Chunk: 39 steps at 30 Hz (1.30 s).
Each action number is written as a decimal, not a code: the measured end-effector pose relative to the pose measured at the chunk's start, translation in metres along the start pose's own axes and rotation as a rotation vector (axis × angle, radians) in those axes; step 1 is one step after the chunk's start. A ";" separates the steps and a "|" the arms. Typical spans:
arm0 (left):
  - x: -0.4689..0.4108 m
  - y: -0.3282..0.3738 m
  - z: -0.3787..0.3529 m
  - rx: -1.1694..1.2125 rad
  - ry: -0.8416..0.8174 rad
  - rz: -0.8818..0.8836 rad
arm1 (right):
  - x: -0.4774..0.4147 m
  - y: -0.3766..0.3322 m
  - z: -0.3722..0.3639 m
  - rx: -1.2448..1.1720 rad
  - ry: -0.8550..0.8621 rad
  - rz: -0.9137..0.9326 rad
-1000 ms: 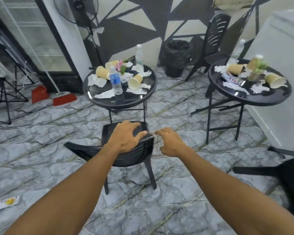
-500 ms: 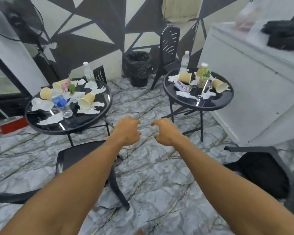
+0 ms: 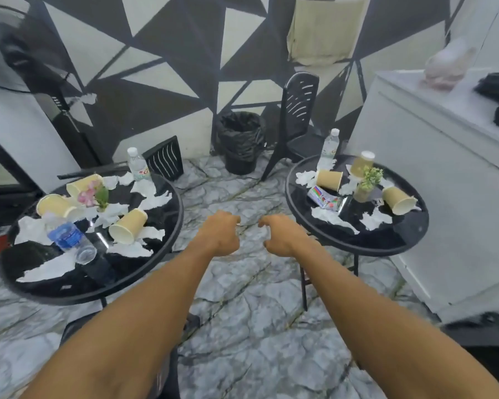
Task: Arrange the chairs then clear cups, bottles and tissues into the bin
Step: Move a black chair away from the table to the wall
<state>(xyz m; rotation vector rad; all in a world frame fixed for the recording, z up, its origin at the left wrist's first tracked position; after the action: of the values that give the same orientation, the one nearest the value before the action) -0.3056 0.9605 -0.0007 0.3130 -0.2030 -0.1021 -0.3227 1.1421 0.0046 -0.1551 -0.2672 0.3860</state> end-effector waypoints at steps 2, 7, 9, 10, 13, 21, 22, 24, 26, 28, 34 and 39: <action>-0.035 -0.006 0.010 0.018 0.011 0.019 | -0.036 0.005 0.013 -0.007 -0.015 0.025; -0.127 -0.032 0.033 -0.007 0.012 0.075 | -0.138 0.023 0.042 0.003 -0.027 0.057; -0.165 -0.046 0.043 -0.006 0.019 0.107 | -0.187 0.028 0.049 0.006 -0.031 0.082; -0.182 -0.051 0.048 0.002 0.015 0.121 | -0.211 0.031 0.053 0.010 -0.026 0.101; -0.247 -0.074 0.068 0.004 0.046 0.172 | -0.294 0.038 0.071 0.025 -0.033 0.176; -0.385 -0.152 0.118 0.087 0.079 0.353 | -0.481 0.028 0.116 0.045 -0.126 0.310; -0.399 -0.165 0.123 0.090 0.070 0.375 | -0.502 0.022 0.120 0.059 -0.137 0.326; -0.428 -0.192 0.138 0.098 0.074 0.419 | -0.548 0.009 0.127 0.058 -0.160 0.351; -0.459 -0.223 0.152 0.093 0.108 0.448 | -0.599 -0.005 0.132 0.046 -0.176 0.382; -0.493 -0.259 0.165 0.073 0.131 0.476 | -0.652 -0.021 0.135 0.045 -0.174 0.413; -0.581 -0.353 0.196 0.098 0.100 0.542 | -0.791 -0.062 0.150 0.123 -0.223 0.471; -0.635 -0.427 0.229 0.162 0.147 0.611 | -0.898 -0.105 0.161 0.128 -0.252 0.546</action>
<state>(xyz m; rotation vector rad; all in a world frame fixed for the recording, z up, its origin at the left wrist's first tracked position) -1.0026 0.5723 -0.0381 0.4054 -0.1540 0.5425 -1.1328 0.7104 -0.0251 -0.0499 -0.4483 0.9657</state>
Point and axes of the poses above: each hand's wrist, its own x-axis away from the middle knuckle, its own z-axis out of the back of the hand, y = z × x, the point moved 1 cm from there along -x, towards the middle knuckle, and after that the axes turned 7 degrees about x, right-handed, at the moved point
